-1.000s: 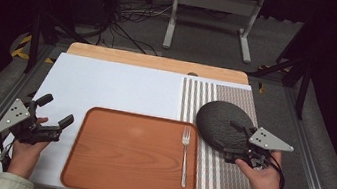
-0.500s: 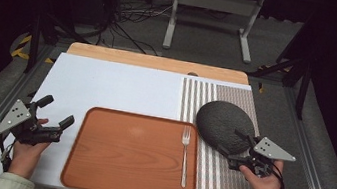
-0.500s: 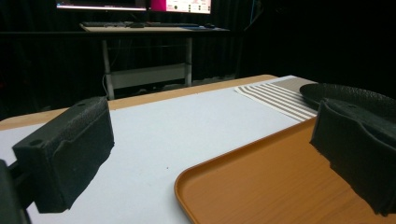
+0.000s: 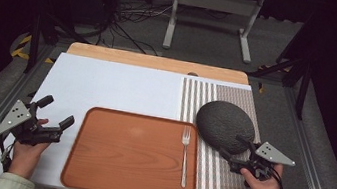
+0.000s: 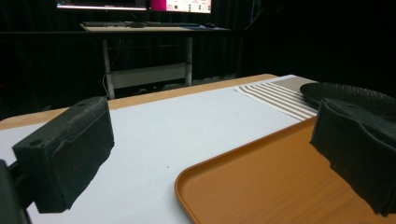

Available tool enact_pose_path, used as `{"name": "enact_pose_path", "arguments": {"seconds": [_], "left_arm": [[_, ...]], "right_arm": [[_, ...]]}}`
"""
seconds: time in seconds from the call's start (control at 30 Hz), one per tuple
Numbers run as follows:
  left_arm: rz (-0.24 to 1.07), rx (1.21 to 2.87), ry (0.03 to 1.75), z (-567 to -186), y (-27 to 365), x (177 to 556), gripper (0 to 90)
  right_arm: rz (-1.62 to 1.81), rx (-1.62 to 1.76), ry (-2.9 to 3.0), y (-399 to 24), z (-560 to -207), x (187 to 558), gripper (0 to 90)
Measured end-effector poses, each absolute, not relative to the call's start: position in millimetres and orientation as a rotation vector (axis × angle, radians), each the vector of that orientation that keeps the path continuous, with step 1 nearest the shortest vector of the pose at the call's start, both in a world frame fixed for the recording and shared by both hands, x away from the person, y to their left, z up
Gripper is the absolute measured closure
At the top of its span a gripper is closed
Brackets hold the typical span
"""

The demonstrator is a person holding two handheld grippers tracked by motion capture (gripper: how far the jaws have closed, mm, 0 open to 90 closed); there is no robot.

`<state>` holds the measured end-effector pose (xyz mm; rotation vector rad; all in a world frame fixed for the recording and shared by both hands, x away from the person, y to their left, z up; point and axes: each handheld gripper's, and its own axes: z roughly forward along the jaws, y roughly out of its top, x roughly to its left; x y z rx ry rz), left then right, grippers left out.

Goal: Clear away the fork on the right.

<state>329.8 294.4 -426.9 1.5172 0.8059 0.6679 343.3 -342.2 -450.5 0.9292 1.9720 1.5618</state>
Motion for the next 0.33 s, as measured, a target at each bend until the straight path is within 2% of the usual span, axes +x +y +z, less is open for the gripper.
{"name": "enact_pose_path", "arguments": {"seconds": [0.33], "left_arm": [[0.669, 1.516, 0.806, -427.0, 294.4, 329.9, 0.2]], "right_arm": [[1.576, 0.925, 1.961, -340.5, -448.7, 342.9, 13.4]]}}
